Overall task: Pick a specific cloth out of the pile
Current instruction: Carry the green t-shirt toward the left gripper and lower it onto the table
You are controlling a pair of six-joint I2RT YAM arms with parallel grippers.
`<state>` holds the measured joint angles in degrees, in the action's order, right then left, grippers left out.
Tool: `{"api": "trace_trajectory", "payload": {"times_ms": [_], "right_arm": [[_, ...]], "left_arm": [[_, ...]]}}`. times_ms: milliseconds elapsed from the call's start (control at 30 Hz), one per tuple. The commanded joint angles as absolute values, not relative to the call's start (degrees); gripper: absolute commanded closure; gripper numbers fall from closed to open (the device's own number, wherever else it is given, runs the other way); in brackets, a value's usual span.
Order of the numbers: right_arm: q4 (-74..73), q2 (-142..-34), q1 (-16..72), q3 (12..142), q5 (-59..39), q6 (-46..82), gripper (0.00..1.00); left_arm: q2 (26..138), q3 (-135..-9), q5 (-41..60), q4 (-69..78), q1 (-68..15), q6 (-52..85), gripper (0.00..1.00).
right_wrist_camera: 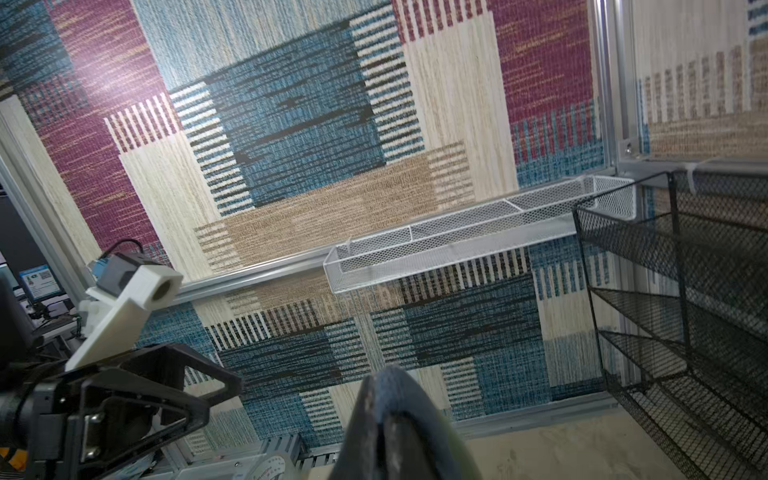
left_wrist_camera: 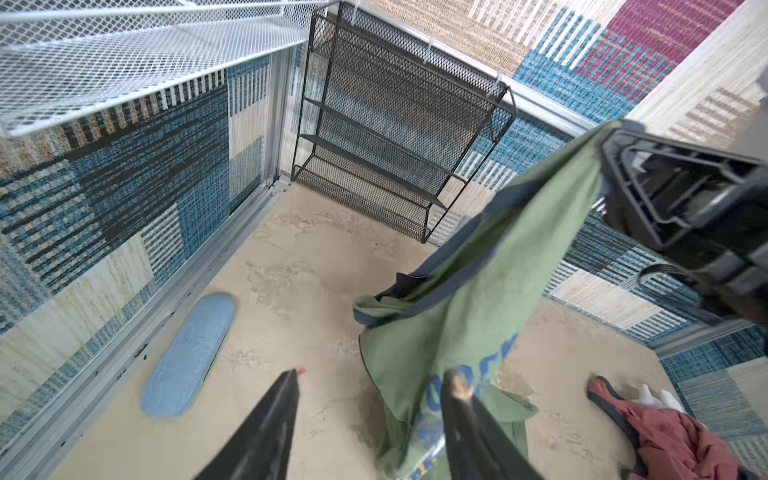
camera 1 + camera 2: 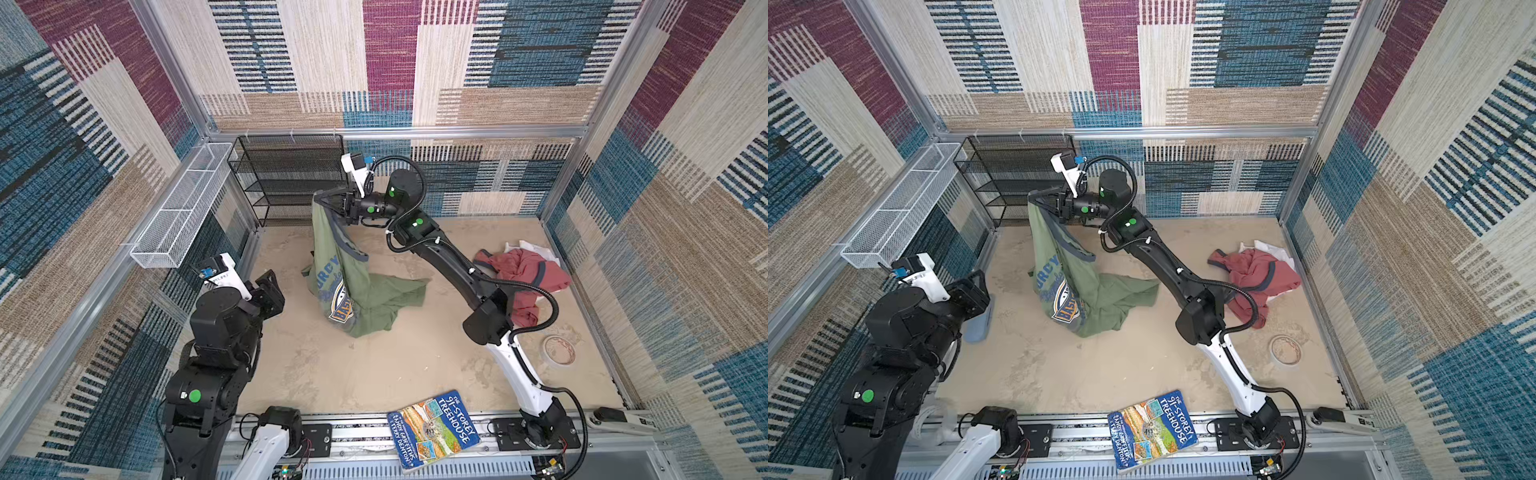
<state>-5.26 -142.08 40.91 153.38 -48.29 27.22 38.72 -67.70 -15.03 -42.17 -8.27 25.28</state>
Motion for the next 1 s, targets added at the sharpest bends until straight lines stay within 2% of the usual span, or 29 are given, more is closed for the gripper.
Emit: {"api": "trace_trajectory", "payload": {"times_ms": [0, 333, 700, 733, 800, 967], "right_arm": [[-7.7, -144.5, 41.3, 153.7, -46.6, 28.2, 1.00], [0.3, -151.7, 43.6, 150.4, -40.3, 22.0, 0.99], [3.1, -153.8, 46.4, 142.8, -34.6, 19.5, 0.98], [3.2, -153.4, 46.6, 141.4, -33.5, 18.9, 0.97], [2.5, -151.7, 46.9, 138.2, -31.9, 18.0, 0.86], [0.5, -144.0, 47.6, 126.6, -27.6, 15.7, 0.70]], "left_arm": [[39.0, -67.9, -16.2, -43.1, -8.3, 25.1, 0.42], [41.1, -67.3, -16.3, -42.5, -8.2, 25.0, 0.42], [43.1, -65.7, -14.8, -41.0, -8.3, 25.3, 0.42], [43.5, -65.6, -14.5, -40.7, -8.3, 25.4, 0.42], [44.0, -65.3, -14.0, -40.3, -8.3, 25.3, 0.42], [46.0, -64.8, -13.3, -39.3, -8.3, 25.1, 0.42]]}}
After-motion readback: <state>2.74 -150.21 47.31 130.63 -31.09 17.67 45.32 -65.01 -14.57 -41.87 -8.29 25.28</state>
